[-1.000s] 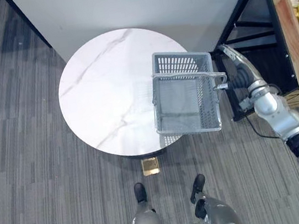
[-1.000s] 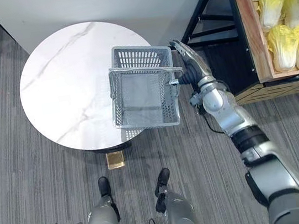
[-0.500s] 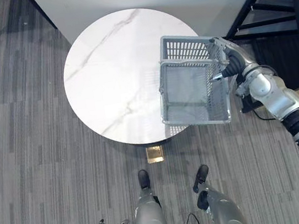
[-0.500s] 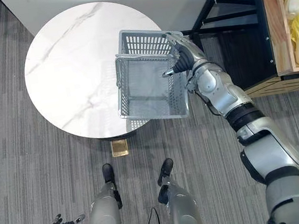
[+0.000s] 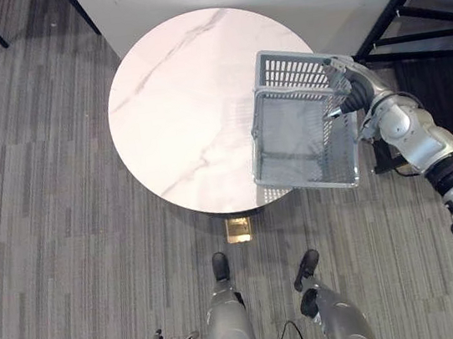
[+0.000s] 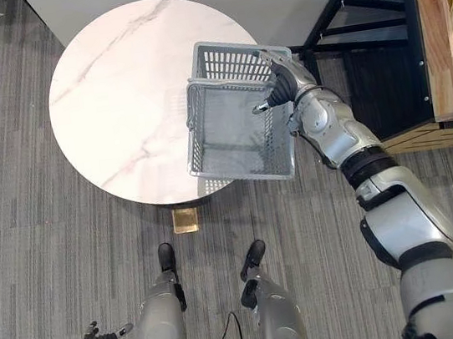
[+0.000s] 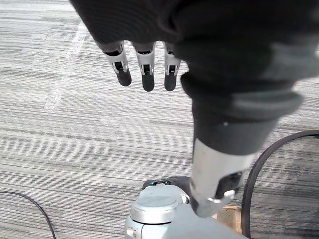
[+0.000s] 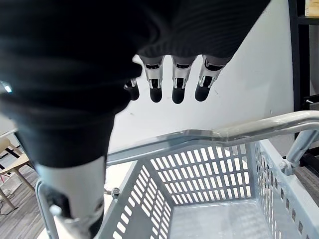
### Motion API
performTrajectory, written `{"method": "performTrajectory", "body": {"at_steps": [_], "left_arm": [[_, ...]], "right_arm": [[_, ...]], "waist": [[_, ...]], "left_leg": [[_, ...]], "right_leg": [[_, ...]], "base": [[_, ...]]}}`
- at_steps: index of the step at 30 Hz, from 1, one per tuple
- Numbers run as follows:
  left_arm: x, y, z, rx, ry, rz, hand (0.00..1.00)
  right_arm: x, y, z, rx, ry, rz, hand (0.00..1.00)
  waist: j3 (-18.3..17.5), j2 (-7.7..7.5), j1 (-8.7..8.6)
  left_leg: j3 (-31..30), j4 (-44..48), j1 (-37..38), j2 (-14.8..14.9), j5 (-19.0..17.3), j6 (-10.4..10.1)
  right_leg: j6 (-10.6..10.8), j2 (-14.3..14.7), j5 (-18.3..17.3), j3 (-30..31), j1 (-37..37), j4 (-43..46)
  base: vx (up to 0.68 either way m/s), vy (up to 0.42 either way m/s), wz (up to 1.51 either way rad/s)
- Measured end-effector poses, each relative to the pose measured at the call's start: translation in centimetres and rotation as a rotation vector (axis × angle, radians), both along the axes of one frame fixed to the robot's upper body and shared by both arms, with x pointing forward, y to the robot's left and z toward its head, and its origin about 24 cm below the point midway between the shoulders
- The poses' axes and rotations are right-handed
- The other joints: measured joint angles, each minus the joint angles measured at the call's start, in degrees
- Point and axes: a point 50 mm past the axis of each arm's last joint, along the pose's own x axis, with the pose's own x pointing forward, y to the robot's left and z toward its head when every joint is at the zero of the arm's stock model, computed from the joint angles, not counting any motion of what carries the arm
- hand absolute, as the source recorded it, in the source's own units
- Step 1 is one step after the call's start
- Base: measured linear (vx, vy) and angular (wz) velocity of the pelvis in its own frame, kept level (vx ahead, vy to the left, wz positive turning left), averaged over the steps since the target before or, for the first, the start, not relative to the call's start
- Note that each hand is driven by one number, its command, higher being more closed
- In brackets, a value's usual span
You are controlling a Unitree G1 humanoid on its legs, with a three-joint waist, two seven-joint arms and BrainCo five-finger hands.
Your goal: Pick vegetable in the basket
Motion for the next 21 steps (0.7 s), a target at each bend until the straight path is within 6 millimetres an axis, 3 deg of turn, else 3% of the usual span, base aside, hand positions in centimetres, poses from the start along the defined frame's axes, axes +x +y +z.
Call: {"method": "performTrajectory", "body": {"at_steps": [9,16,17,21], "left_arm": [[0.3,-0.4,-0.1,-0.023,-0.005,0.004,0.0],[1.2,-1.1,0.0,-0.039,-0.024,-0.015,0.0],[1.2,-1.3,0.0,-0.04,-0.022,-0.023,0.0],[1.2,-1.8,-0.2,-0.05,-0.019,-0.03,0.0]], "right_arm": [[0.5,-0.3,-0.7,0.0,0.043,-0.052,0.0],[0.8,-0.6,-0.1,-0.009,0.038,-0.072,0.0],[0.8,-0.5,-0.1,-0.009,0.038,-0.07,1.0],[0.9,-0.4,0.3,-0.007,0.024,-0.072,1.0]], "waist": [[0.46,0.58,0.57],[1.01,1.5,1.37],[1.02,1.52,1.38],[1.06,1.6,1.35]], "left_leg": [[-0.19,0.47,-1.92,0.08,0.05,0.04],[-0.3,1.05,-2.43,0.14,-0.01,0.05],[-0.33,1.2,-2.56,0.15,-0.09,0.12],[-0.46,1.43,-3.55,0.01,-0.05,0.21]], "right_leg": [[0.0,0.02,0.01,-0.09,-1.74,0.16],[-0.01,-0.03,0.0,-0.09,-2.05,0.41],[-0.01,-0.06,-0.01,-0.09,-2.12,0.48],[-0.01,-0.37,-0.03,-0.07,-3.26,1.16]], "base": [[0.0,0.003,0.0],[0.02,0.006,0.0],[0.0,0.0,0.0],[0.0,0.0,0.0]]}}
